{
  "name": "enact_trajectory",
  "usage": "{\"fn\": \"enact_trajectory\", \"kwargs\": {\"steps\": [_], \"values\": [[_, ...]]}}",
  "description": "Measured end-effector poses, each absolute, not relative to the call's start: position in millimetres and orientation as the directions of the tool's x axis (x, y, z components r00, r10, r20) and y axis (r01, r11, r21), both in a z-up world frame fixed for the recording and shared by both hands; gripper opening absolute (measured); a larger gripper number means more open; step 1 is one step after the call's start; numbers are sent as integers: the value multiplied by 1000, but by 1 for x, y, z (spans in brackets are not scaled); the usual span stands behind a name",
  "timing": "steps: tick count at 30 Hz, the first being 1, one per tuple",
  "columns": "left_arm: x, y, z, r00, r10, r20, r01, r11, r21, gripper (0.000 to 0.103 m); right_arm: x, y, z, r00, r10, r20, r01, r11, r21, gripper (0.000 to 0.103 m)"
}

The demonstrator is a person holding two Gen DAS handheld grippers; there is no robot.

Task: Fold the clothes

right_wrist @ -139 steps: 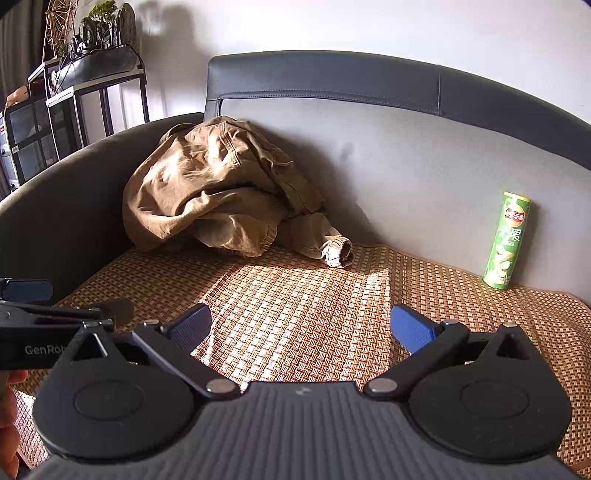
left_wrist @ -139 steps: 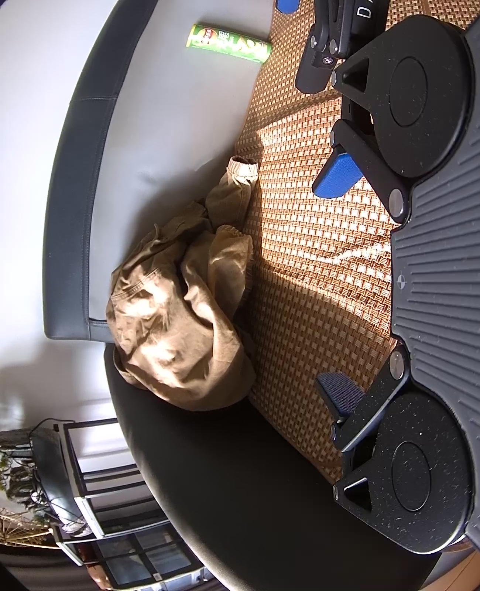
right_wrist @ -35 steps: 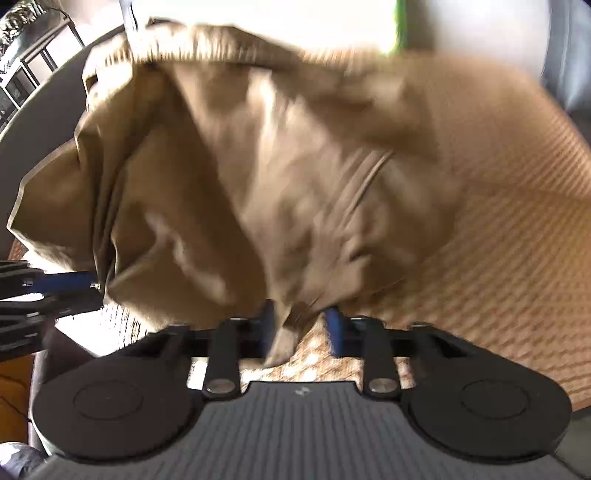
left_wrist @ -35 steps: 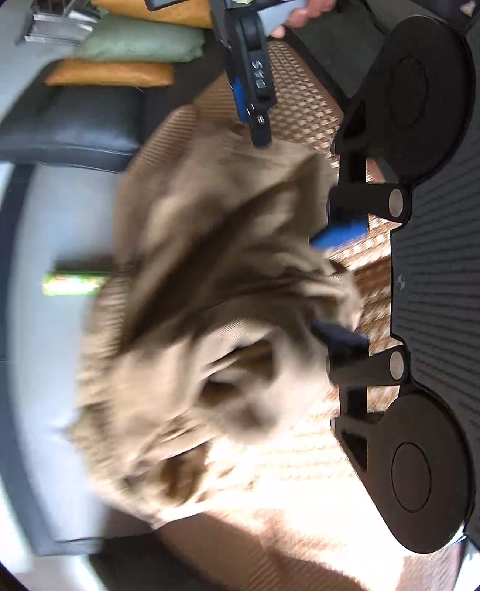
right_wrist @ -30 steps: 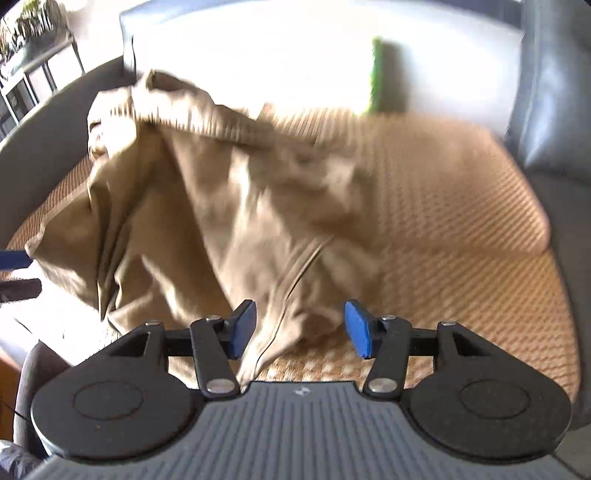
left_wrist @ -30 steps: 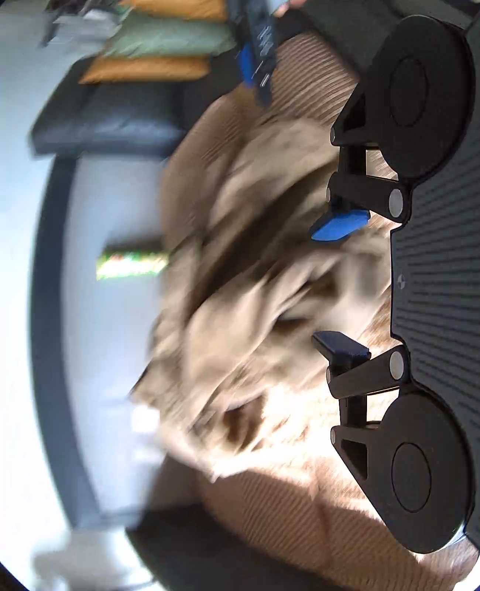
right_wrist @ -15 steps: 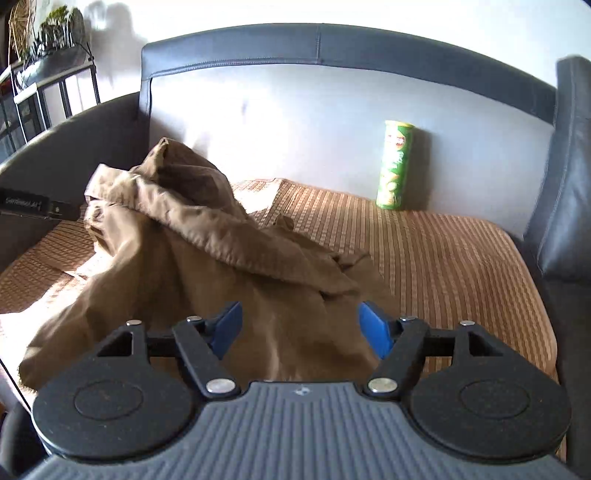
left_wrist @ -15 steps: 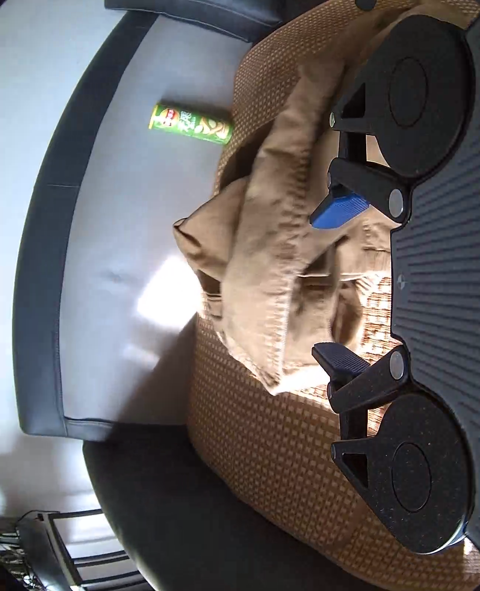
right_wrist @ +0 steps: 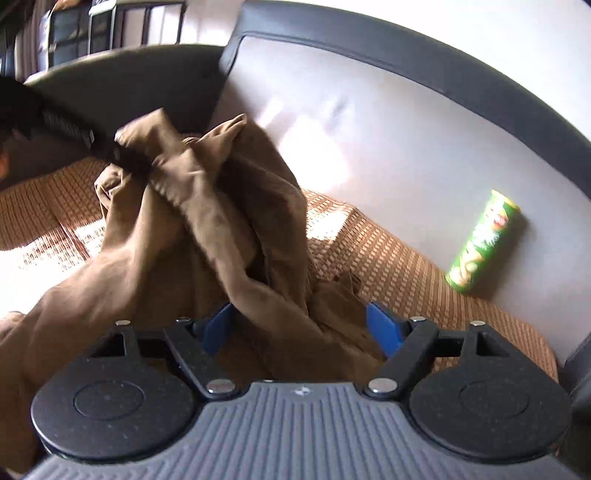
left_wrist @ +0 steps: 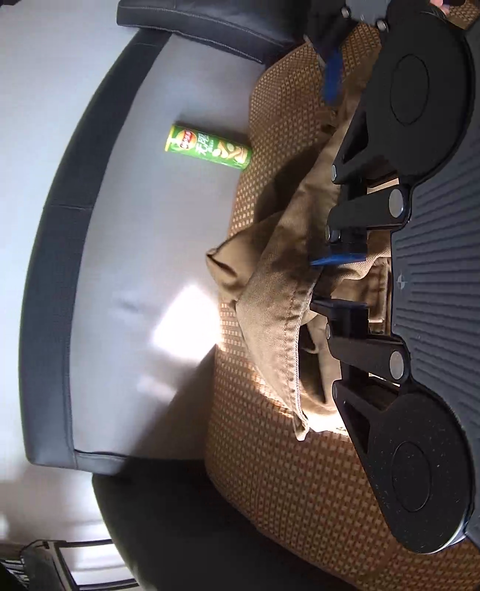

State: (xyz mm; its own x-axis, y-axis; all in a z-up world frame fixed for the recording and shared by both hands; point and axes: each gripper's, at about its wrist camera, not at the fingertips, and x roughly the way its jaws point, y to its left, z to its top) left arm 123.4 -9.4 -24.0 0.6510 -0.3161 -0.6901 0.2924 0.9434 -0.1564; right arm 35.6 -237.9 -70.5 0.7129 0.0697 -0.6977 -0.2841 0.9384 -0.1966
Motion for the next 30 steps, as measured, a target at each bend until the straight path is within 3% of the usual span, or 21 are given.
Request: {"fn": "enact_trajectory", "kwargs": {"steps": [1, 4, 5, 7, 13, 17, 25, 30], "values": [[122, -11, -19, 651, -319, -689, 300, 942, -153, 15, 39, -236, -69, 691, 102, -716, -310, 936, -166, 29], [111, -16, -2, 680, -310, -664, 329, 939, -101, 18, 41, -246, -48, 671, 143, -728, -259, 965, -49, 16], [106, -16, 3, 694, -301, -655, 332, 940, -80, 39, 38, -253, -38, 694, 131, -708, -234, 971, -50, 16], [93, -13, 11, 709, -308, -634, 342, 937, -73, 45, 32, -269, -20, 738, 96, -668, -173, 984, -49, 15], [74, -15, -9, 696, -274, -663, 345, 938, -25, 48, 12, -341, 11, 791, -122, -600, 101, 992, -69, 15], [71, -24, -38, 669, -239, -704, 340, 941, 3, 55, 2, -396, 0, 747, -217, -629, 263, 964, -20, 15], [77, -37, -84, 633, -194, -750, 333, 942, 38, 77, -9, -424, -45, 653, -326, -684, 378, 923, -79, 16], [89, -41, -106, 605, -194, -772, 330, 944, 22, 79, -5, -424, -56, 631, -340, -698, 389, 916, -95, 16]]}}
